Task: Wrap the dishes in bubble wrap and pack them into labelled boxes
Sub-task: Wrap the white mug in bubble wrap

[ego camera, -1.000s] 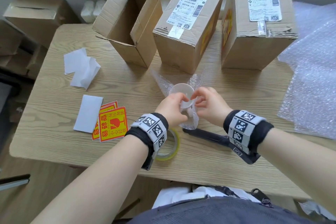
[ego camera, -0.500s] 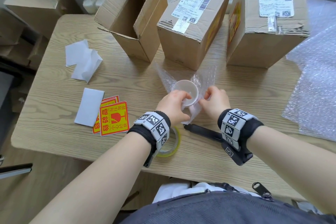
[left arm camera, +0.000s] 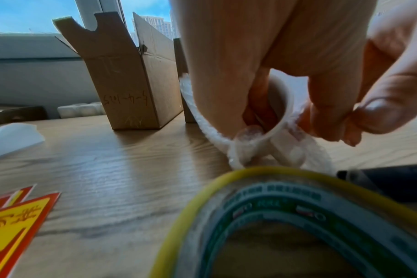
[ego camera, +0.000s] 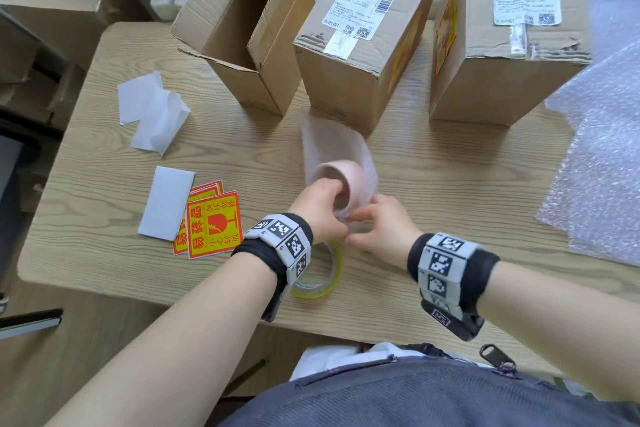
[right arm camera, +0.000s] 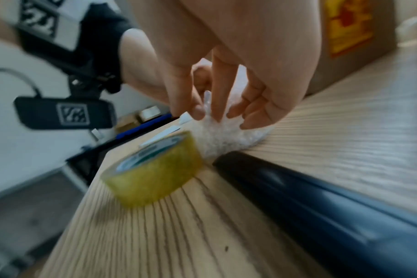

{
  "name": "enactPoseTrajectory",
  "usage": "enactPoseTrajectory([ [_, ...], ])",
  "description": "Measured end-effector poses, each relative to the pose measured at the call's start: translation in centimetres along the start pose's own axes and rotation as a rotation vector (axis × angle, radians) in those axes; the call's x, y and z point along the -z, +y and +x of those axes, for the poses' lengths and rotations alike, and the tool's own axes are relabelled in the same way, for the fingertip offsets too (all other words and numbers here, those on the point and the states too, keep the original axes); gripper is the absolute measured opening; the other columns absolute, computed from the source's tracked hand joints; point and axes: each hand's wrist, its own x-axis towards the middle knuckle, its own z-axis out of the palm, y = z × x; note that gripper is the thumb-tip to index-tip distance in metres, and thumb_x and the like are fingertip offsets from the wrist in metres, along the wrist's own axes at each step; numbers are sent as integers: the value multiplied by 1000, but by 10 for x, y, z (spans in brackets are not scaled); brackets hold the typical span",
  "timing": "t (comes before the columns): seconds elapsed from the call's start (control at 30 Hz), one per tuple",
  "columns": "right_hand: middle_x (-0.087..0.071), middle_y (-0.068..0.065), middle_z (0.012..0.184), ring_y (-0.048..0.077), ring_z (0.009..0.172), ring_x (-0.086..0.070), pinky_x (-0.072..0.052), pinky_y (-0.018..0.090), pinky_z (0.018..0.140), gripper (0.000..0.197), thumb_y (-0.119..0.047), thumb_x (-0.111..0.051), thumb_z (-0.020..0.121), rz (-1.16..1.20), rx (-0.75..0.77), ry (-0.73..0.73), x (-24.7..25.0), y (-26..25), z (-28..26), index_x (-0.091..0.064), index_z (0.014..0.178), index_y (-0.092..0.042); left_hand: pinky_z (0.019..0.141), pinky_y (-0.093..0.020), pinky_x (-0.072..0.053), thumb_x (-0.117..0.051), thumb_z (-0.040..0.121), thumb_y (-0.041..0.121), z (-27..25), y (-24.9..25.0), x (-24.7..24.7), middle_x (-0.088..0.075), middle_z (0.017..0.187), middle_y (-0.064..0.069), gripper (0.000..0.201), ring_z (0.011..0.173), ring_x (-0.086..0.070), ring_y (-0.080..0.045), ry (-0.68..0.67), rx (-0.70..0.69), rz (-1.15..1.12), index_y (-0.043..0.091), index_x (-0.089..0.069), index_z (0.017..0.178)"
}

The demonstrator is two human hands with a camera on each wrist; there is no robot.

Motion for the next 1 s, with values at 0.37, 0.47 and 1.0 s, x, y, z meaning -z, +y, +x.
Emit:
enactPoseTrajectory([
  [0.37, -66, 0, 89, 18, 87, -62, -50, 29, 79, 19, -2, -58, 78, 312, 40, 203, 21, -8, 13, -53, 83, -20, 69, -29, -36, -57, 78, 5, -2, 1, -1, -43, 91, 0, 19, 84, -48, -25, 100, 6, 57, 18, -44, 81],
  [0.47, -56, 1, 91, 18, 83, -57, -48, 25, 71, 24, -7, -65, 78, 399, -29, 400, 35, -7, 23, -45, 91, -14, 68, -31, -37, -52, 80, 3, -3, 3, 6, -50, 95, -7, 15, 87, -51, -30, 68, -27, 187, 14, -43, 77],
  [1.0, -60, 0, 87, 15, 80, -57, -46, 24, 76, 9, -14, -65, 85, 241, 171, 381, 34, -12, 13, -71, 91, -11, 76, -34, -42, -45, 90, 7, 4, 22, 8, -50, 121, -6, 35, 113, -49, -25, -134, -132, 567, 11, -51, 124],
])
